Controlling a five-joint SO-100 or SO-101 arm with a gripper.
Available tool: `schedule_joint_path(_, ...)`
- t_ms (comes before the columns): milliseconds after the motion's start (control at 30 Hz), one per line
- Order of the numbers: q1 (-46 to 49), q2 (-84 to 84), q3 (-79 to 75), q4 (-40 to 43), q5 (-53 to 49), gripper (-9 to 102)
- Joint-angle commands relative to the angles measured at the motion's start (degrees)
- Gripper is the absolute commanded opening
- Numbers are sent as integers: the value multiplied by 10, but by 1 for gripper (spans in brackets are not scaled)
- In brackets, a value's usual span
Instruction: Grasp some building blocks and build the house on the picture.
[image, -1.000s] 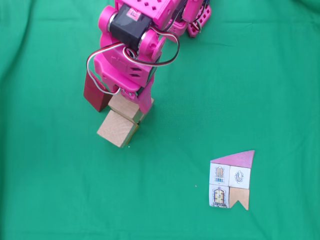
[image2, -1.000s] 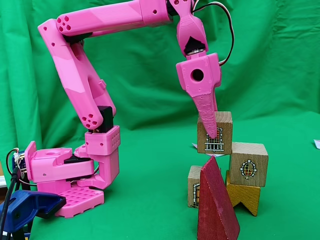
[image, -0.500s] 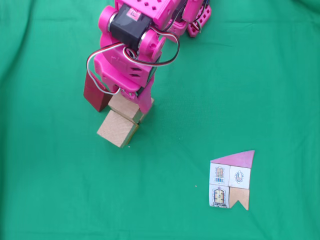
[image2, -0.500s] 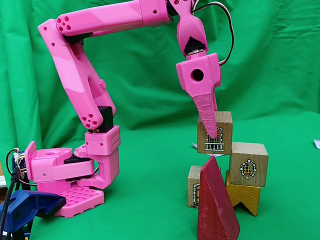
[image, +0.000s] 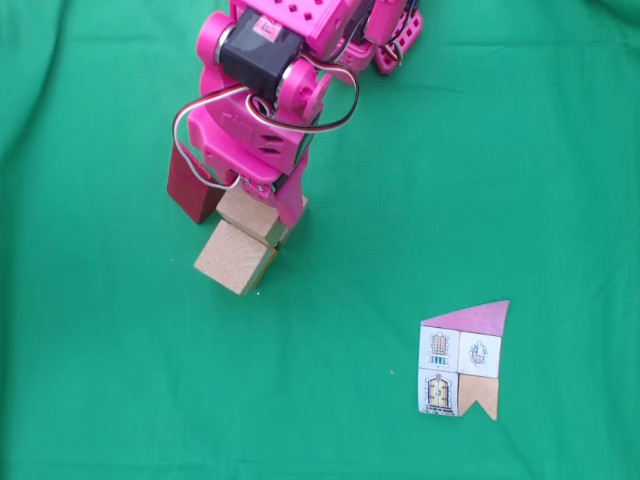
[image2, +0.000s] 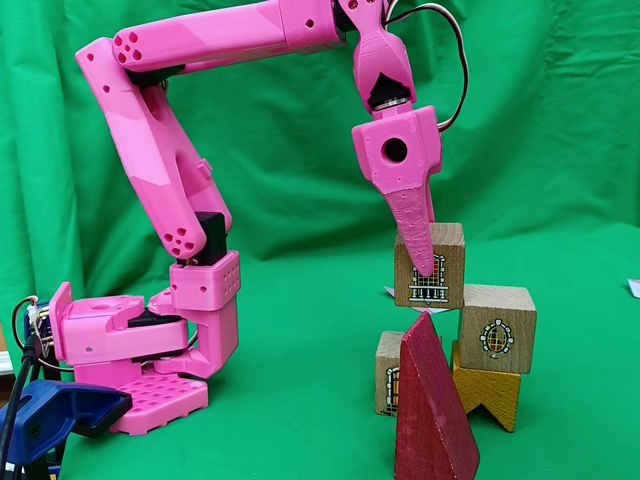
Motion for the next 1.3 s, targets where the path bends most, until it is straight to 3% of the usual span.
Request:
schedule_joint_path(0, -1, 3, -4, -3, -4, 21)
schedule_joint_path(1267, 0, 12, 56, -9, -5, 21)
